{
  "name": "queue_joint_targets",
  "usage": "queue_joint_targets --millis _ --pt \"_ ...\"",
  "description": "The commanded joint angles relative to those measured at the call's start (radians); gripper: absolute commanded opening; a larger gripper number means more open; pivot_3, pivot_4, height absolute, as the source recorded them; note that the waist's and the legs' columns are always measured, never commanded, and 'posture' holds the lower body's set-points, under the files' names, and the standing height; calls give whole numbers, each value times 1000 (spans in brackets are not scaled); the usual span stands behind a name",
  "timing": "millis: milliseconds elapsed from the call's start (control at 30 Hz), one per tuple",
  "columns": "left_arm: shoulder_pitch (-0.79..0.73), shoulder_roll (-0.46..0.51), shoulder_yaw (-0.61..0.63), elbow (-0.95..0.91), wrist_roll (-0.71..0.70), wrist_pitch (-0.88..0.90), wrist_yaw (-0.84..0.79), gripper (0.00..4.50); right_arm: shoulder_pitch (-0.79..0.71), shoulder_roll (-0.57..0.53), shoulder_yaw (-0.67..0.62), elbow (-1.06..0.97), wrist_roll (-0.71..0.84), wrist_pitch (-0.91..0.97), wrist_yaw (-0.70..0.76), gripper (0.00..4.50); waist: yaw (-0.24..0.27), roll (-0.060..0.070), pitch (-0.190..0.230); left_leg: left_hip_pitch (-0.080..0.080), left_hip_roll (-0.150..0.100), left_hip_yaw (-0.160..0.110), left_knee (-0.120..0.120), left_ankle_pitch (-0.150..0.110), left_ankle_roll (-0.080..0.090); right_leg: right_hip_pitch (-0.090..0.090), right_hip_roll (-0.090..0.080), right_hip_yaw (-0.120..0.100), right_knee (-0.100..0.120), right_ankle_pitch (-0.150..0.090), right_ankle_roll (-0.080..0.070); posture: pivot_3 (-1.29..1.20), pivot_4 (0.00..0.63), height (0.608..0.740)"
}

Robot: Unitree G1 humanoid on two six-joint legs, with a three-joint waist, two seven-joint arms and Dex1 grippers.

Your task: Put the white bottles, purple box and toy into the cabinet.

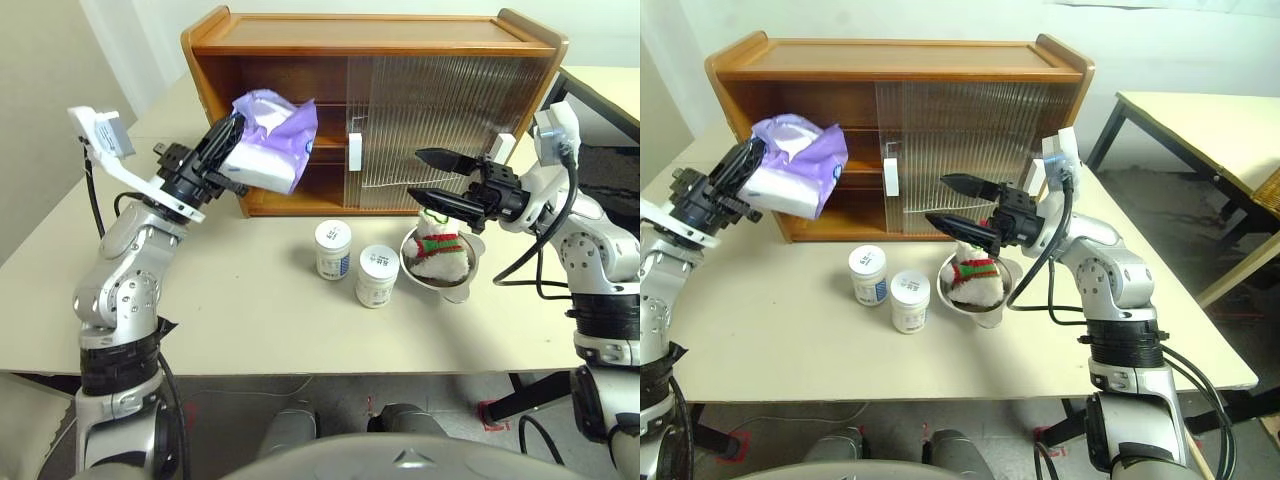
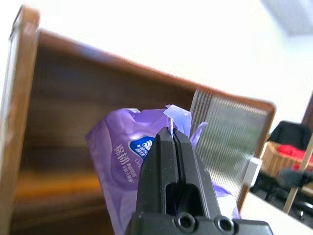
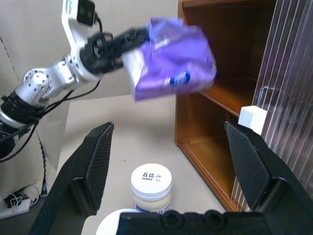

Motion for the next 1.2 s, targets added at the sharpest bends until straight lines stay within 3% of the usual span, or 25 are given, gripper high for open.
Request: queue_joint_targets --millis 33,467,1033,1133,1200 --pt "-33 -21 13 72 26 -27 16 36 2 -2 1 -13 -10 -10 -1 4500 -1 0 0 0 0 0 0 0 0 0 0 0 0 0 0 -41 0 740" --pt "-242 -73 -59 447 199 -162 -35 36 -3 -3 -3 -10 -12 -15 -4 4500 -1 0 0 0 1 -2 1 3 3 1 -1 1 0 2 2 -46 0 740" --pt "-454 -161 -64 911 358 -425 -45 36 3 -9 -10 -17 -9 -17 -16 4500 -8 -1 1 -1 -2 3 1 5 6 1 0 1 -2 5 7 -66 0 740" --pt "-465 -164 -63 932 368 -443 -52 655 2 -11 -11 -17 -8 -16 -17 4500 -10 -1 1 -1 -3 4 2 5 7 1 0 1 -2 5 7 -64 0 740" --pt "-467 -167 -59 927 363 -447 -66 1338 1 -12 -10 -16 -8 -15 -16 4500 -10 -1 1 -1 -4 5 2 5 7 1 0 1 -2 5 7 -62 0 740"
